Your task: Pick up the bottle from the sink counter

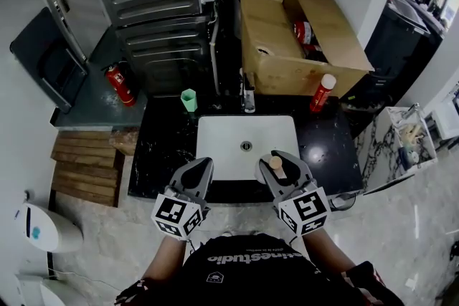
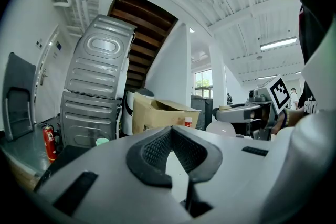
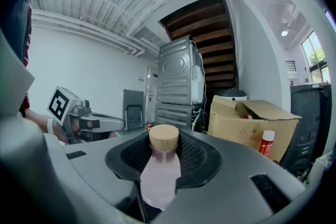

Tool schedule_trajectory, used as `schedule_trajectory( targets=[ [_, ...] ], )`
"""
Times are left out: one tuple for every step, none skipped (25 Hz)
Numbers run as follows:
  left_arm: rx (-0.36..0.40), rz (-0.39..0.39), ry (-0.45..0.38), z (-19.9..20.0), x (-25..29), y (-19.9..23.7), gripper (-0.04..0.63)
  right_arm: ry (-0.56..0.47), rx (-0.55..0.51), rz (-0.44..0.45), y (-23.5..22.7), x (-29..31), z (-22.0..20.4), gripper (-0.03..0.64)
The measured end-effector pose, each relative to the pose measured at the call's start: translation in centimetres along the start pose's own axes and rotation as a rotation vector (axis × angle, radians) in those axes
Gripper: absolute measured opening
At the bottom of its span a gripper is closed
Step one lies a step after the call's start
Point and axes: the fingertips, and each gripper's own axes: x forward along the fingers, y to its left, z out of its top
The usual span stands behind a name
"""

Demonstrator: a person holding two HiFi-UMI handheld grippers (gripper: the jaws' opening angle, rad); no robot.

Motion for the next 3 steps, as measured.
schedule_trajectory(
  targets=[
    [0.000,0.000,0.000,0.05,0.01,0.03,0.014,0.001,0.001,0.001,0.00,0.03,0.00,0.160],
    [0.000,0.000,0.001,0.09,0.02,0.05,0.014,0.002,0.001,0.002,0.00,0.06,0.00,0.161],
    [0.000,-0.001,0.001,0.12,0.03,0.06,0.014,0.003,0.001,0.003,0.00,0.08,0.00,0.160]
  ],
)
